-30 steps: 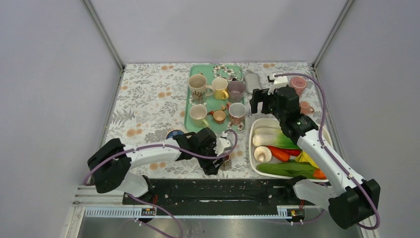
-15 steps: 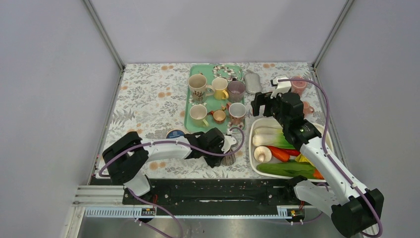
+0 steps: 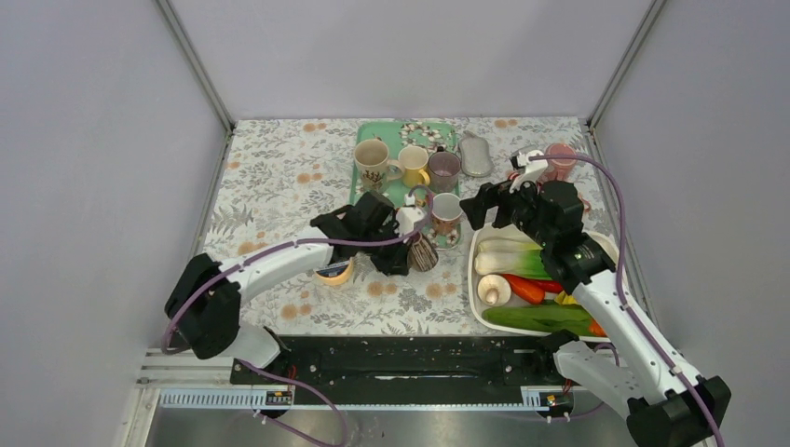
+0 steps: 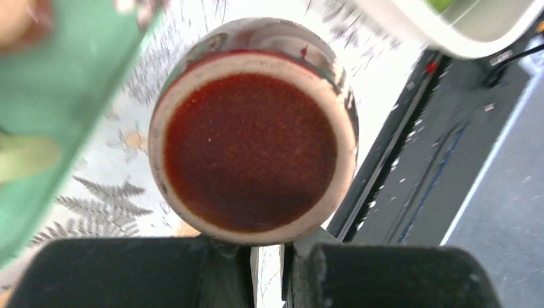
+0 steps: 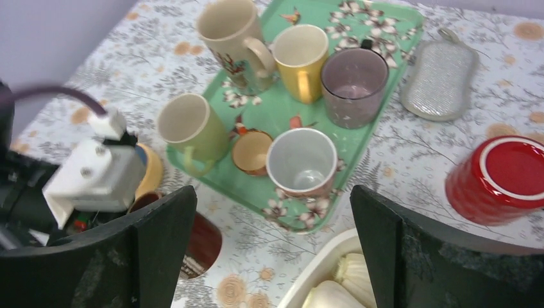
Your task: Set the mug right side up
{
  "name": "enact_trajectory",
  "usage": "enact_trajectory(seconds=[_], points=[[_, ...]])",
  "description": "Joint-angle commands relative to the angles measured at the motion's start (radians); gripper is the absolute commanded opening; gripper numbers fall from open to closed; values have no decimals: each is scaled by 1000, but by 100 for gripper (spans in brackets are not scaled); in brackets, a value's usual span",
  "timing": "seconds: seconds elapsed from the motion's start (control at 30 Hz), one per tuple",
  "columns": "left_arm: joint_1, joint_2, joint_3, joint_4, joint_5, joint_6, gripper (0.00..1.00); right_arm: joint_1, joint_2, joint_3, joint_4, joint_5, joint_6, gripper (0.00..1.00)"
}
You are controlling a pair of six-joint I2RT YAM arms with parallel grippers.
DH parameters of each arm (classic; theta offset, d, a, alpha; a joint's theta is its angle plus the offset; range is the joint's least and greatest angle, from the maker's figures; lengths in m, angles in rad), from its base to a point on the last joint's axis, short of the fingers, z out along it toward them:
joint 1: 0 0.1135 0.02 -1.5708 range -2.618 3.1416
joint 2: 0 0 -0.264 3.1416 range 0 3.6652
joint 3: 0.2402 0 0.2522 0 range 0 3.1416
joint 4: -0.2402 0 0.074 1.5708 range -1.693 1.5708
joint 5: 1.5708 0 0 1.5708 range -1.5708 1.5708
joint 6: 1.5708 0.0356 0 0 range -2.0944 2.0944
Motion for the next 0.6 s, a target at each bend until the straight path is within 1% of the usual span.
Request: enact_trajectory(seconds=[0.0, 0.07, 0.17, 0.3, 0.43, 0.5, 0.57], points=[[40, -114, 130, 12, 194, 44, 0, -3, -72, 4, 63, -135, 91, 99], [67, -132, 177, 5, 250, 35, 0, -3, -83, 4, 89, -181, 136, 99], [142, -144, 264, 3, 328, -7, 0, -3, -84, -7, 154, -260, 245, 99], [167, -151, 366, -33, 370, -15, 0, -3, -60, -54, 361, -383, 434, 99], [169, -131, 433, -48, 395, -38, 0, -3, -18, -93, 563, -494, 630, 94], [169, -126, 448, -49, 399, -42, 0, -3, 4, -107, 641, -529, 712, 93], [169, -122, 452, -48, 415, -50, 0, -3, 37, -130, 763, -560, 817, 90]])
